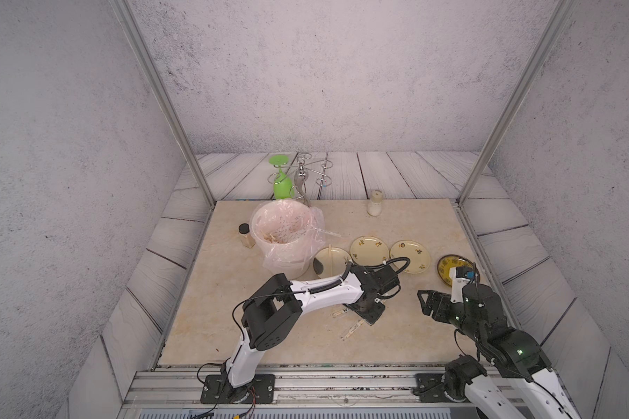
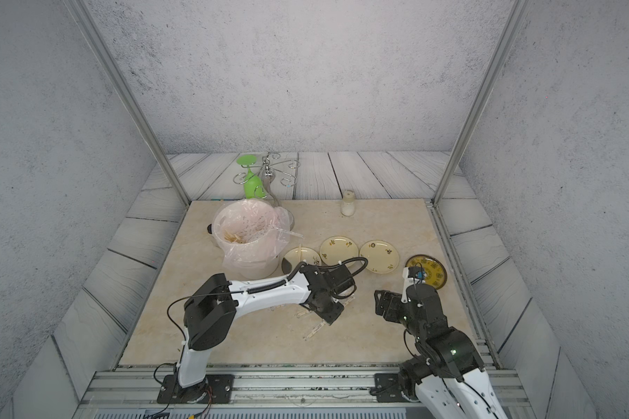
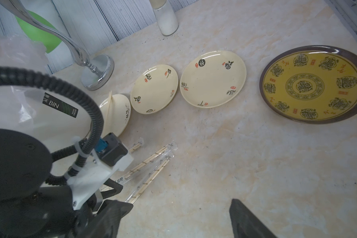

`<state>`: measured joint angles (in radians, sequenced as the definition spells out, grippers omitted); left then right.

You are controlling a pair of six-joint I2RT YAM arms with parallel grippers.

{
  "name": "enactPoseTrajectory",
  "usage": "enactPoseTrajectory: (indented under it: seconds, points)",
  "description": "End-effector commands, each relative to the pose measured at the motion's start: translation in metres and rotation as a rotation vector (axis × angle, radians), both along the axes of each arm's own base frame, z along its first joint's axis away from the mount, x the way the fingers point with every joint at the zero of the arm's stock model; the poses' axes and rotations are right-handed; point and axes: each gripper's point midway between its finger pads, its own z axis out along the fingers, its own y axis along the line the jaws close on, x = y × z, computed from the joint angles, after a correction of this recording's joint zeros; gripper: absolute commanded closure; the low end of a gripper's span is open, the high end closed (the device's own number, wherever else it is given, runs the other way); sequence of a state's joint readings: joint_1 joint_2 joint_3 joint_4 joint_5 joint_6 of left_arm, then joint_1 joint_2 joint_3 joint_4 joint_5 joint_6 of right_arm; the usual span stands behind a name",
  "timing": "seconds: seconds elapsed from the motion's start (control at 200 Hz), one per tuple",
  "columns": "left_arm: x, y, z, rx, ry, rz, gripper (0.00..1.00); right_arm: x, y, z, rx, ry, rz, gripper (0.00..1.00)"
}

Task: Remove the packaging of disposable chopsticks
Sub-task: Pick up the disposable chopsticks from the center of the board.

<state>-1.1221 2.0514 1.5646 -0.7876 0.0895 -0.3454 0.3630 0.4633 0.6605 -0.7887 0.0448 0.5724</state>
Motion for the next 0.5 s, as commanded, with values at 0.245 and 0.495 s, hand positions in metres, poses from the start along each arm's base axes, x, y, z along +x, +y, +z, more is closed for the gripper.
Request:
enactPoseTrajectory:
  seconds: [0.245,0.495]
  points:
    - [0.002,0.016,-0.029,0.156,0.010,-0.097,0.53,0.008,-0.003,-0.004,-0.030,0.003,-0.016,0.16]
    - [-0.002,0.016,-0.040,0.157,0.030,-0.109,0.66,0.008,-0.004,-0.004,-0.032,0.009,-0.024,0.16]
